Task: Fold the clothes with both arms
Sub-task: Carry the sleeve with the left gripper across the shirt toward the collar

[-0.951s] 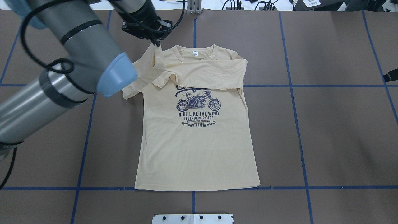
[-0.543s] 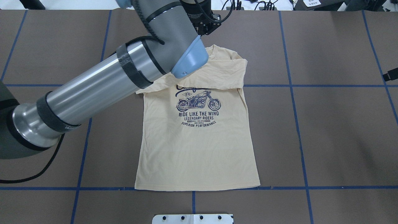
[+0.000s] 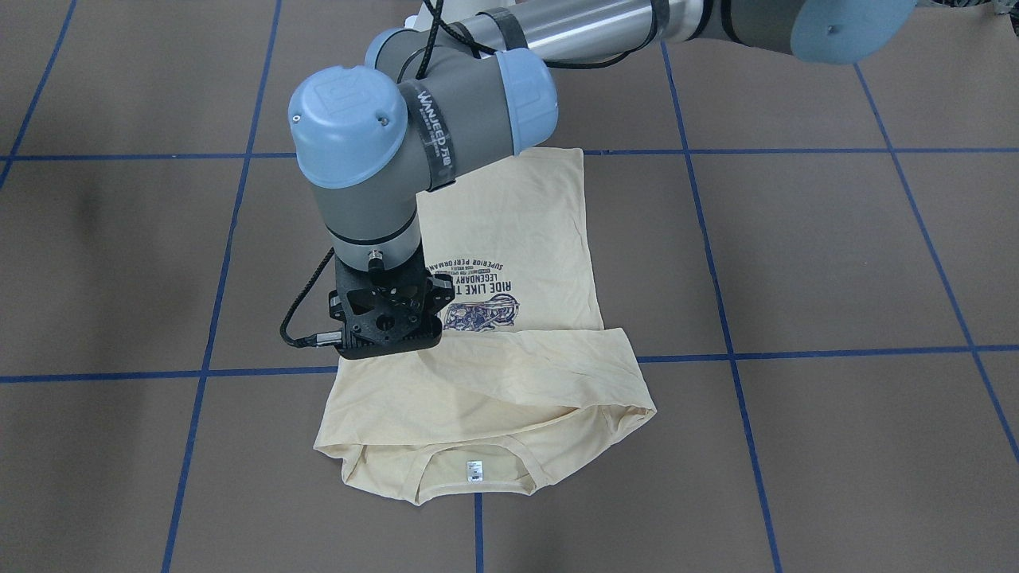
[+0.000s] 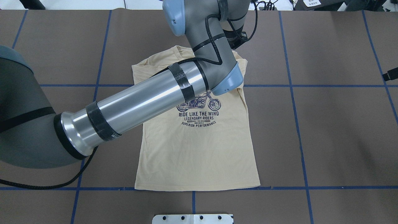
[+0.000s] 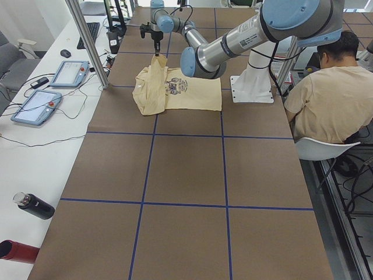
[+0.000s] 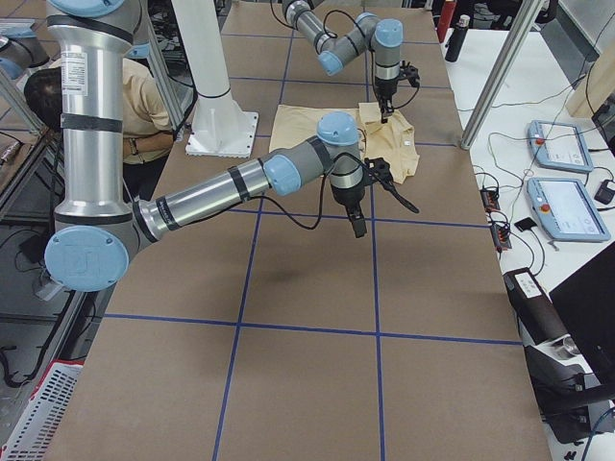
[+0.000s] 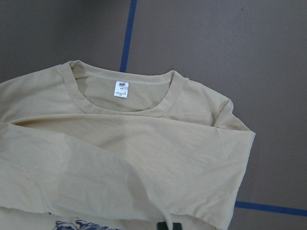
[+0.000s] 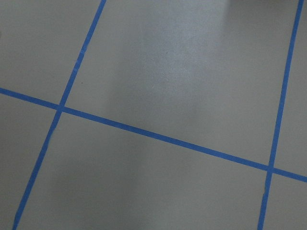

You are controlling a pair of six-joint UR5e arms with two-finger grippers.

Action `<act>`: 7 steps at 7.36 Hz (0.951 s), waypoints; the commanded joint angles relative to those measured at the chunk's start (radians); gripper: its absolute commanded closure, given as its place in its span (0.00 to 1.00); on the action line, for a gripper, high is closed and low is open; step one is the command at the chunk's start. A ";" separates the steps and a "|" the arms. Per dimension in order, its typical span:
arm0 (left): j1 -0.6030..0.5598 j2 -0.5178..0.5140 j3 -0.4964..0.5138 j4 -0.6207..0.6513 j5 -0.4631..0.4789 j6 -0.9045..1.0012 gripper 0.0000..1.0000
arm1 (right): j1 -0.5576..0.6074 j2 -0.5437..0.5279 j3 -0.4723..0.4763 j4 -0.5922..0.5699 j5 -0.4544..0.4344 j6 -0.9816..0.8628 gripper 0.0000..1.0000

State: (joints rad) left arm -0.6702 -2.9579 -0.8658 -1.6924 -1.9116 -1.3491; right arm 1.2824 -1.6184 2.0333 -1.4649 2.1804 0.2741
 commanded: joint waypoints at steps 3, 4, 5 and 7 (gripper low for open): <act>0.050 -0.047 0.079 -0.119 0.057 -0.064 0.00 | -0.002 0.000 0.001 0.002 0.001 0.001 0.00; 0.049 -0.046 0.056 -0.115 0.053 -0.015 0.00 | -0.002 0.002 0.005 0.002 0.001 0.004 0.00; 0.047 -0.021 0.007 -0.104 0.051 0.052 0.00 | -0.003 0.023 0.011 0.002 0.004 0.069 0.00; 0.044 0.160 -0.256 -0.032 0.043 0.175 0.00 | -0.130 0.052 0.079 0.021 -0.005 0.311 0.00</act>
State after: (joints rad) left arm -0.6240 -2.9074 -0.9605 -1.7690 -1.8622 -1.2557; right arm 1.2309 -1.5826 2.0719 -1.4575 2.1827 0.4383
